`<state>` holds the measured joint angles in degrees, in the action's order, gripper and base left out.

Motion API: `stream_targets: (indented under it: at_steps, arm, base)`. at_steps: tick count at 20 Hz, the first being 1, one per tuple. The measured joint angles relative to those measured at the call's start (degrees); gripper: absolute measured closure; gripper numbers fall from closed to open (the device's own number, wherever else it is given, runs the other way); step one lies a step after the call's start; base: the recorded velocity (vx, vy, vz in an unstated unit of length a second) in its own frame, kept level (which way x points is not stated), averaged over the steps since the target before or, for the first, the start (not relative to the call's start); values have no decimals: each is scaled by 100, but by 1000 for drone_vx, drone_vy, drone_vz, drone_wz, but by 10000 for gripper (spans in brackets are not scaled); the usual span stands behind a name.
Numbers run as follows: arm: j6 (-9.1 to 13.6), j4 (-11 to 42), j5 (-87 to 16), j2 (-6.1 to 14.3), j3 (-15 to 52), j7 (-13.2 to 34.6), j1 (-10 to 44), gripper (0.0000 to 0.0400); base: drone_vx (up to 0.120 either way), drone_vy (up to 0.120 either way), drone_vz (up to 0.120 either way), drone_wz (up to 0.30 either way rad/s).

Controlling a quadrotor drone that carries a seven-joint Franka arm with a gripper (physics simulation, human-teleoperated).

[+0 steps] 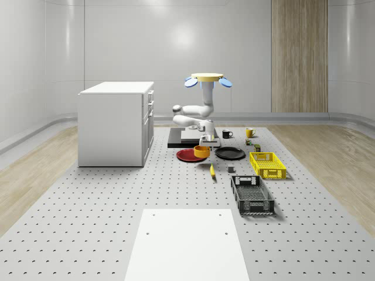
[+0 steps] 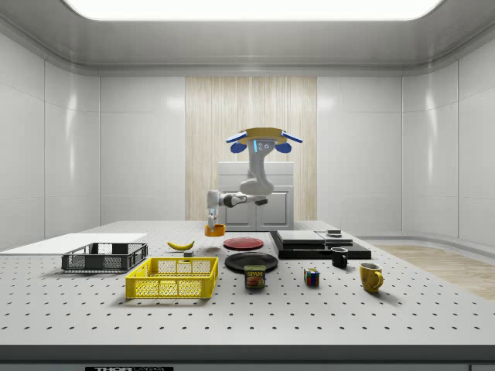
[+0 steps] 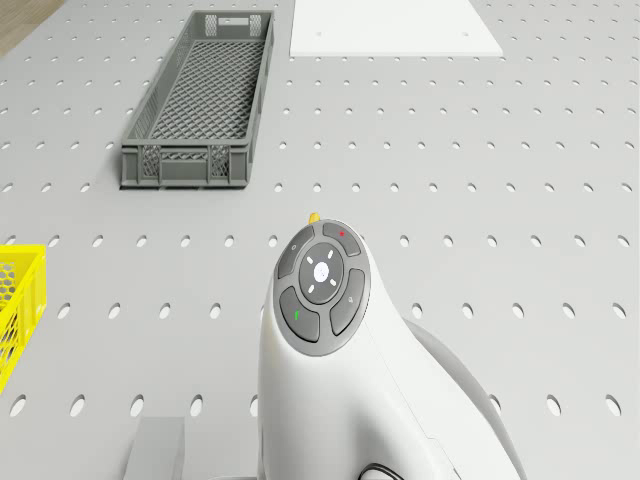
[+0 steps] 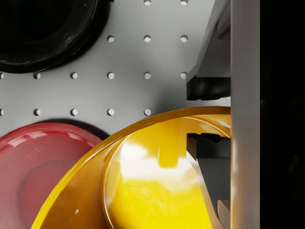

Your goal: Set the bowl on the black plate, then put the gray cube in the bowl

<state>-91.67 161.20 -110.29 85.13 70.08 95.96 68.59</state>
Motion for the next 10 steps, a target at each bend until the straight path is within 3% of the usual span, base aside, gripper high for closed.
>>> stream_targets:
  at_steps: [10]
  arm:
    - [-19, -1, 9, 21, 3, 6, 8, 300]
  base:
    - [-120, 120, 0, 0]
